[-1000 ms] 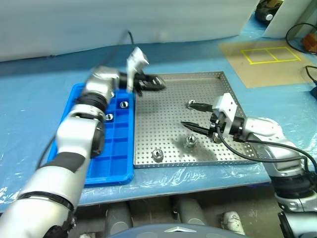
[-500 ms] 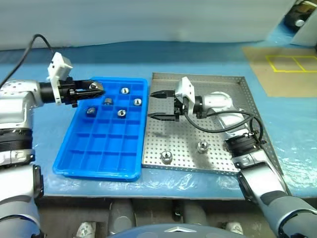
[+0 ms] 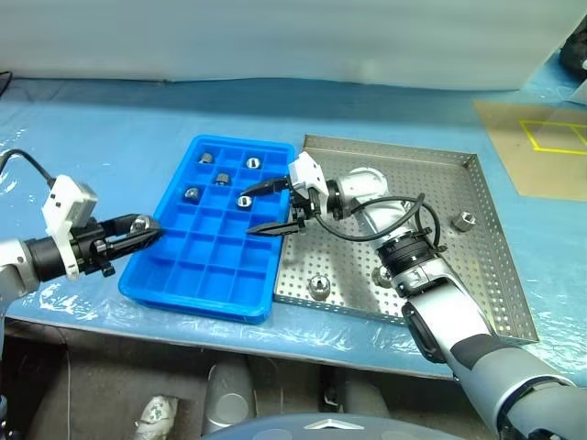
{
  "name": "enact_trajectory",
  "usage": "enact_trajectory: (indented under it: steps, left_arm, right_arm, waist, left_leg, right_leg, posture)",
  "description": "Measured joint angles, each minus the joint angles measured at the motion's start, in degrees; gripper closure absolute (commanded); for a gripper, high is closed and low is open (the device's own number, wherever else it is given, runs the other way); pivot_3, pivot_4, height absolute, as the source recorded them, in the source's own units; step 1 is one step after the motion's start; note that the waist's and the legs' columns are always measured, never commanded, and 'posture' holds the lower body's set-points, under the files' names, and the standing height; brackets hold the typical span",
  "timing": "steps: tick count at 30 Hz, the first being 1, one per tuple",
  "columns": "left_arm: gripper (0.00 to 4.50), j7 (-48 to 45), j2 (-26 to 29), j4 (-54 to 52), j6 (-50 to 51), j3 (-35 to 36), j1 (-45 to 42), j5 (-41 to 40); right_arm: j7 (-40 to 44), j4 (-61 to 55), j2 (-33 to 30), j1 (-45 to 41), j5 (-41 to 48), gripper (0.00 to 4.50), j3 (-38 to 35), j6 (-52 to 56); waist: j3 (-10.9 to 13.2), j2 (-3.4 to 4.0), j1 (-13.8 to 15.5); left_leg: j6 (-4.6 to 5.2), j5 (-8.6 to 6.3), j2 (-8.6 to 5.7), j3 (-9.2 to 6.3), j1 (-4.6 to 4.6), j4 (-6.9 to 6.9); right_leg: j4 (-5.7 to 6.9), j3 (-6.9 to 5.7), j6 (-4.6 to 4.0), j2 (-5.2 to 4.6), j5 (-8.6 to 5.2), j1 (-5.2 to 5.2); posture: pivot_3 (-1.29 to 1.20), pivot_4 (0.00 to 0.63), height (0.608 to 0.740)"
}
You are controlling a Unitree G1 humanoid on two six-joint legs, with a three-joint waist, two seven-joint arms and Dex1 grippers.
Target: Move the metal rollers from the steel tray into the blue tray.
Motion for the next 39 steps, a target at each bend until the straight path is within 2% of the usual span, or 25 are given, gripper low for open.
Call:
enact_trajectory:
  steps: [7,14,18,25,26,29,35,39]
  left_arm:
    - [2.73,4.09,-1.87,2.95,-2.75,-1.26,-0.32,-0.98]
    - [2.73,6.57,-5.4,10.72,-10.3,-10.45,-2.76,2.01]
    - [2.73,6.4,-5.52,14.45,-14.16,-13.51,-4.49,3.51]
    - [2.73,5.96,-4.42,17.63,-17.37,-14.16,-5.16,4.2]
    - [2.01,5.68,-4.31,18.11,-17.89,-14.18,-5.16,4.26]
    - [1.18,4.68,-3.75,18.14,-18.78,-14.24,-5.14,3.92]
    - [1.18,4.08,-1.68,18.23,-18.95,-14.35,-5.81,3.96]
    - [1.18,4.38,-1.24,20.83,-18.7,-15.29,-14.62,3.97]
  right_arm:
    - [0.35,0.11,-0.41,0.11,-0.59,0.82,-0.17,-0.28]
    - [-1.06,-0.73,-2.23,1.88,-1.41,0.82,-0.67,-0.27]
    - [-2.04,-2.87,-3.38,3.73,-1.5,0.82,-0.73,0.07]
    - [-3.28,-4.22,-4.25,4.23,-1.51,0.82,-0.82,0.64]
    - [-3.43,-4.22,-4.29,4.28,-1.51,0.82,-0.82,0.65]
    - [-3.96,-4.25,-4.27,4.5,-1.51,0.82,-0.82,0.67]
    - [-4.41,-4.28,-4.22,4.53,-1.51,0.82,-0.83,0.71]
    - [-4.87,-4.85,-4.41,4.92,-1.52,0.82,-0.94,0.78]
  waist:
    - [0.0,0.0,0.83]
    - [-0.01,0.0,0.71]
    - [-0.02,-0.01,0.56]
    - [-0.02,-0.01,-0.72]
    - [-0.02,-0.01,-0.79]
    - [-0.02,-0.01,-0.82]
    - [-0.03,0.01,-0.83]
    - [-0.03,0.0,-0.4]
  left_leg:
    - [-0.04,0.05,0.07,0.0,0.03,0.08]
    - [-0.04,0.09,0.16,0.0,0.03,0.19]
    - [-0.05,0.1,0.18,0.01,0.09,0.25]
    - [-0.12,0.13,0.17,0.01,0.22,0.26]
    - [-0.12,0.14,0.17,0.01,0.24,0.26]
    - [-0.16,0.16,0.17,0.01,0.28,0.24]
    - [-0.17,0.17,0.2,0.01,0.29,0.23]
    - [-0.2,0.19,0.19,0.01,0.2,0.36]
  right_leg:
    - [0.13,-0.06,-0.02,0.02,-0.01,0.03]
    - [0.17,0.02,-0.02,0.17,-0.02,0.0]
    - [0.26,0.09,-0.03,0.22,-0.03,0.0]
    - [0.46,0.16,-0.03,0.22,-0.04,0.0]
    - [0.48,0.17,-0.03,0.23,-0.04,0.0]
    - [0.49,0.18,-0.03,0.24,-0.04,0.01]
    - [0.49,0.23,-0.04,0.32,-0.04,0.0]
    - [0.52,0.13,-0.04,0.23,-0.04,0.05]
  posture:
    - [0.34,0.15,0.74]
    - [0.29,0.15,0.74]
    - [0.27,0.15,0.74]
    - [0.27,0.15,0.74]
    - [0.27,0.15,0.74]
    - [0.27,0.15,0.74]
    - [0.24,0.15,0.74]
    - [0.18,0.15,0.74]
